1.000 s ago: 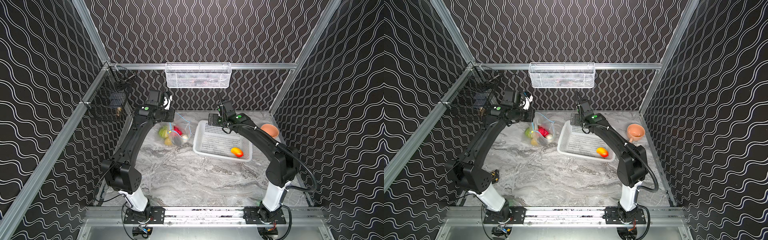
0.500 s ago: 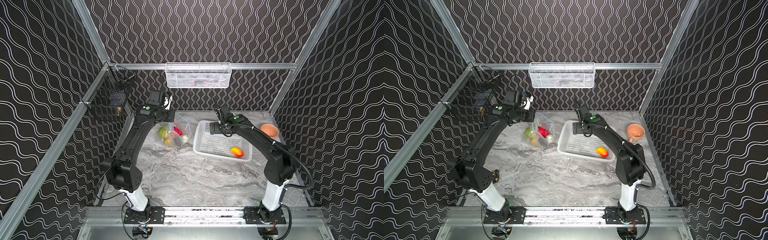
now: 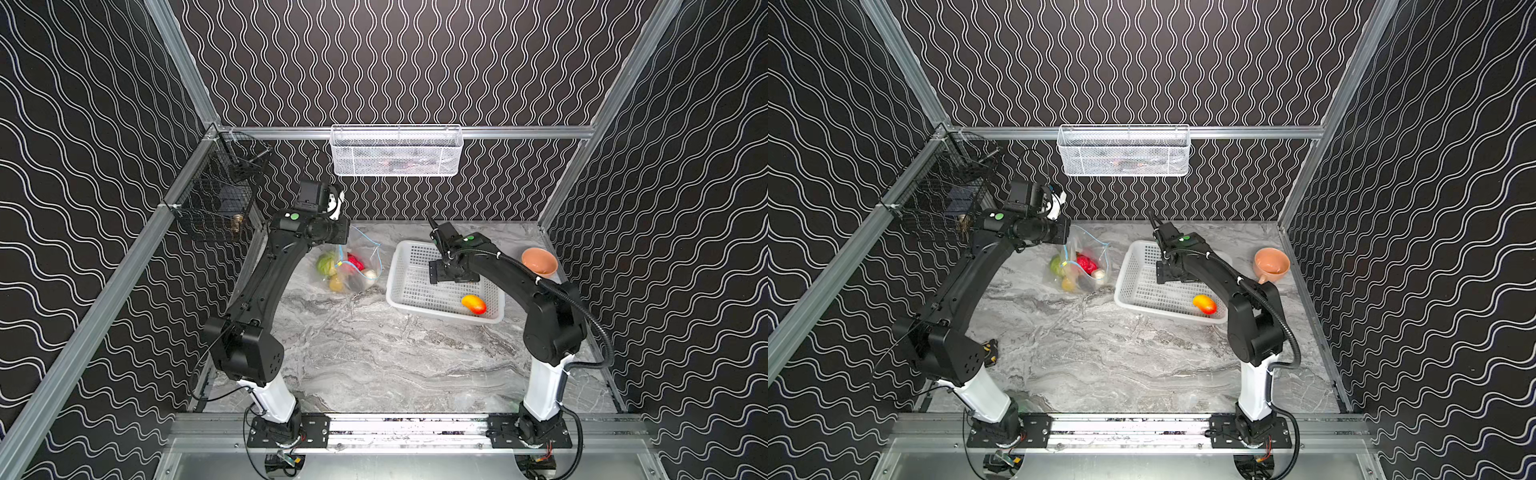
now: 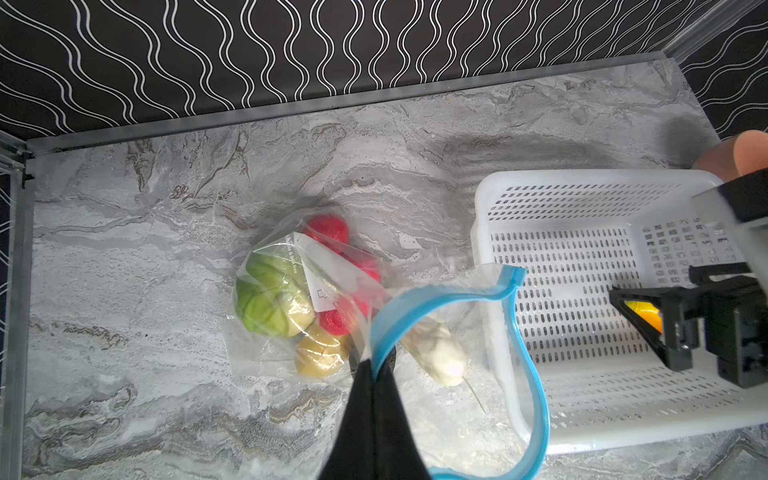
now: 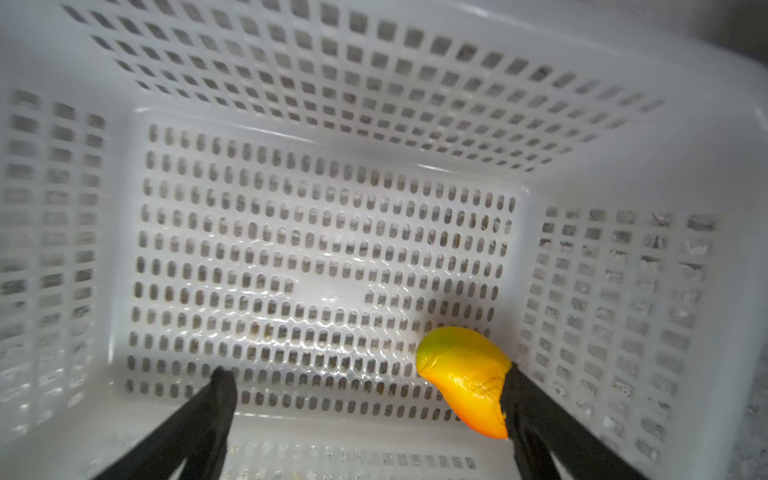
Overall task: Place the food in the zip-top bag and seal the zipper
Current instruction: 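Withdraw the right gripper from the bag back over the basket, then lower the right gripper into the basket around the mango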
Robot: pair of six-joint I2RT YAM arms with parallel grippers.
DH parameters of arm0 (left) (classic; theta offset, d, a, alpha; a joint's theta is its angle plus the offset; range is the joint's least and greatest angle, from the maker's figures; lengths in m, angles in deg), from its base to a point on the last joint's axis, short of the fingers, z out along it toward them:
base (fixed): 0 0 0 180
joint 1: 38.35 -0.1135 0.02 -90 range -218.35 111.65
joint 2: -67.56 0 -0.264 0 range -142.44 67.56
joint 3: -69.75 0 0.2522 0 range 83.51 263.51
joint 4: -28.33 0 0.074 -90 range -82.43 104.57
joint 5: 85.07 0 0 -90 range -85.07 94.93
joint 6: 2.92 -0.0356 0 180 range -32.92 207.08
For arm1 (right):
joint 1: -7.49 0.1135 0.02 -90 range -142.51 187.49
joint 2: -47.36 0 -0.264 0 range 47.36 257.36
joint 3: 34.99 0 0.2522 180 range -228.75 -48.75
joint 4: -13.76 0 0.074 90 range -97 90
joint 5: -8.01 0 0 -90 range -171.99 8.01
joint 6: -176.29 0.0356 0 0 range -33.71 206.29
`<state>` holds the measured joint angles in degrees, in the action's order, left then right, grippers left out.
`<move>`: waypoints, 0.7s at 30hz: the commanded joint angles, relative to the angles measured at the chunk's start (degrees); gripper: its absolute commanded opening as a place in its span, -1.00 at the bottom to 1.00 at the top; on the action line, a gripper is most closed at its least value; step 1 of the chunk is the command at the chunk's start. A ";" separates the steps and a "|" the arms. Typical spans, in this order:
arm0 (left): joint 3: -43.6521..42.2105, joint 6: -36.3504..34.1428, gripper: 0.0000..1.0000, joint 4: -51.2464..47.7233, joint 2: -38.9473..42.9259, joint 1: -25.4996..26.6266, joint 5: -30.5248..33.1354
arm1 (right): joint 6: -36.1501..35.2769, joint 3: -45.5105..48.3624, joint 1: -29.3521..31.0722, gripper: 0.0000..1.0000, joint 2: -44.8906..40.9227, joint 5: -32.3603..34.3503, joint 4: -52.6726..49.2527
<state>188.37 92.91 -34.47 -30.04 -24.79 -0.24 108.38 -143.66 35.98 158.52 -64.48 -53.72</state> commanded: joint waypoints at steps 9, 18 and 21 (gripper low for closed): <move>0.70 0.09 -1.00 0.78 -0.22 0.01 -0.94 | 4.57 6.96 -2.50 0.99 -2.06 1.44 -2.99; 0.88 0.09 -1.00 0.69 -0.92 0.01 -0.59 | 5.09 11.36 -3.18 0.99 -2.08 0.93 -1.61; 0.87 0.06 -1.00 0.70 -1.01 0.00 -0.45 | 5.09 12.56 -3.15 0.98 -2.87 1.18 -1.16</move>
<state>189.11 92.91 -34.47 -30.92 -24.79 -0.59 112.64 -131.86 32.83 156.88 -63.54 -55.23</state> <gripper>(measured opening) 0.040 0.993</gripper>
